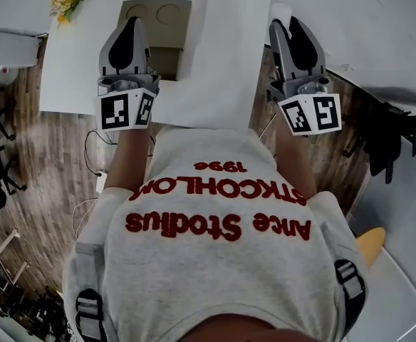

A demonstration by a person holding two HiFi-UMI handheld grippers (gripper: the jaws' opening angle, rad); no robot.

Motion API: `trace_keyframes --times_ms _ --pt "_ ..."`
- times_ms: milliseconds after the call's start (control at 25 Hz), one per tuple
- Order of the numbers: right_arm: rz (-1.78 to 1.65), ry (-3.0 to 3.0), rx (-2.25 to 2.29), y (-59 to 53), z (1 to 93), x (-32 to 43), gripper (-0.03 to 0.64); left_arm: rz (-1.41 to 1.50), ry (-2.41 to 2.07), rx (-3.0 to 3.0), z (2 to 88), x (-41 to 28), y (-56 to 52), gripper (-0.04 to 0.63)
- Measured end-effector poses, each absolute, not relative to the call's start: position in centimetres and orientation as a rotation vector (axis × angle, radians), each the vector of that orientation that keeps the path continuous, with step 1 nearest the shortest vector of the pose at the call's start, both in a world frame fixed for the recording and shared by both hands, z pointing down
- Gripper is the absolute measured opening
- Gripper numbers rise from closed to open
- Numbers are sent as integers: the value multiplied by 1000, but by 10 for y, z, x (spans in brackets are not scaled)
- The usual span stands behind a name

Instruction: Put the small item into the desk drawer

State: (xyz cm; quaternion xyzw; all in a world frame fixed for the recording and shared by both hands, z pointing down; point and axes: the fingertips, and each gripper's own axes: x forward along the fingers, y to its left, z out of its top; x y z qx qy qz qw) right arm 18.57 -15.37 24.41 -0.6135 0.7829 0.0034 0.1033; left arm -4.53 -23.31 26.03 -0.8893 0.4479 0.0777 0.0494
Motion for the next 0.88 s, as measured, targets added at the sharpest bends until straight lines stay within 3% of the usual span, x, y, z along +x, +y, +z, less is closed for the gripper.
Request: trace_keyframes --times_ms 880 --pt "-104 2634 -1368 -208 270 70 120 155 1786 -2440 278 -162 -208 8"
